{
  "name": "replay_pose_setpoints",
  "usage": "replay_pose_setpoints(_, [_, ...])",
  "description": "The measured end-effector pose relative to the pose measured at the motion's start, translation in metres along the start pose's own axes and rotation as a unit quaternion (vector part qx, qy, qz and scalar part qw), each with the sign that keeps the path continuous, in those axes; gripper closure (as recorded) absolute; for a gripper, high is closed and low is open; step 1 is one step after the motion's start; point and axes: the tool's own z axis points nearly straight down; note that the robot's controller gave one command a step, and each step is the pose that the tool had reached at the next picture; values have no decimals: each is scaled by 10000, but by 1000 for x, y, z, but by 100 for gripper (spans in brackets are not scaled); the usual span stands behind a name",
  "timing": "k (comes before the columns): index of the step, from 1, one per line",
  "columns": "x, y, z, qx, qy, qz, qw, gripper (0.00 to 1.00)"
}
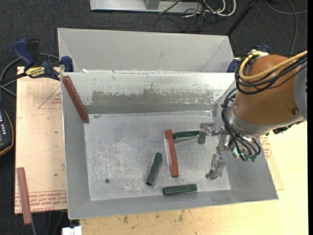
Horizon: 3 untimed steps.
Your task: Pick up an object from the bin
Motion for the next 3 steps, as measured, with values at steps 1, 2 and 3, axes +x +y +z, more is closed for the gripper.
replay_pose_setpoints(1, [2,47,119,-4,-5,-1389,9903,0])
replay_pose_setpoints(2, [-13,78,108,7,-42,-2960,9552,0])
replay_pose_setpoints(3, [-87,12,157,24,-40,-3942,9190,0])
